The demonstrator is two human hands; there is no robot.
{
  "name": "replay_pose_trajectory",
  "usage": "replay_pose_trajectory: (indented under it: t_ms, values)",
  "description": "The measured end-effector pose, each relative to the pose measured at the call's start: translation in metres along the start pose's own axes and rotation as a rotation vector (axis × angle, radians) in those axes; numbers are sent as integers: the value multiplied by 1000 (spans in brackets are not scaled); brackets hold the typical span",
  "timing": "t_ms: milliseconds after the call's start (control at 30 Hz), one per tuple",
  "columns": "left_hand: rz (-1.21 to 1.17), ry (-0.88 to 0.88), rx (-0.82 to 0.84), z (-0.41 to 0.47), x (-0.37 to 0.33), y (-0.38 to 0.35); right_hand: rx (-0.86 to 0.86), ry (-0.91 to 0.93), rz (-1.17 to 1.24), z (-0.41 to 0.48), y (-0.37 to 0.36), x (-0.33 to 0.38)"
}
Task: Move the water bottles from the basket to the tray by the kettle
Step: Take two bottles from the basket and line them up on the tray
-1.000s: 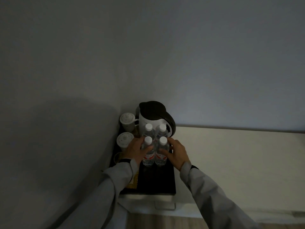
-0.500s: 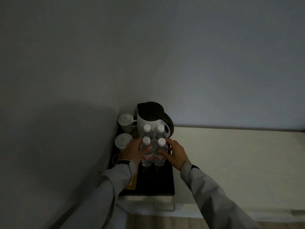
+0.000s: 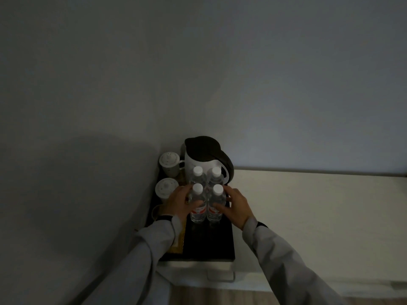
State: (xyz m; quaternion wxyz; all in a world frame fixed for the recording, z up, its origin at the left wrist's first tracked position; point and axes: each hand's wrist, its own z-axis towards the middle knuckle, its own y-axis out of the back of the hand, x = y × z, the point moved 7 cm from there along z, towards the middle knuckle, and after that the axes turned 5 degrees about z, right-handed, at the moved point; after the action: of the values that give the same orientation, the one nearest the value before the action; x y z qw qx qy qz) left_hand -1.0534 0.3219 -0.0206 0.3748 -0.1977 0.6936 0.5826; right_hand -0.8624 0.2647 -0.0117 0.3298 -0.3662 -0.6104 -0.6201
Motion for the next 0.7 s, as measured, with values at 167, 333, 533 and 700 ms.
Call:
replay_pose_trajectory:
  t_ms: [167, 333, 533, 700]
  values:
    - [-3, -5, 7, 1, 1, -1, -8, -10, -2, 0, 0, -2]
    - [18, 1, -5, 0, 2, -1, -9, -27, -16, -1, -1, -2]
    - [27, 7, 13, -3, -3, -1, 4, -34, -57, -1, 2, 1]
    - [32, 8, 11, -6, -9, 5, -14, -21, -73, -5, 10, 11]
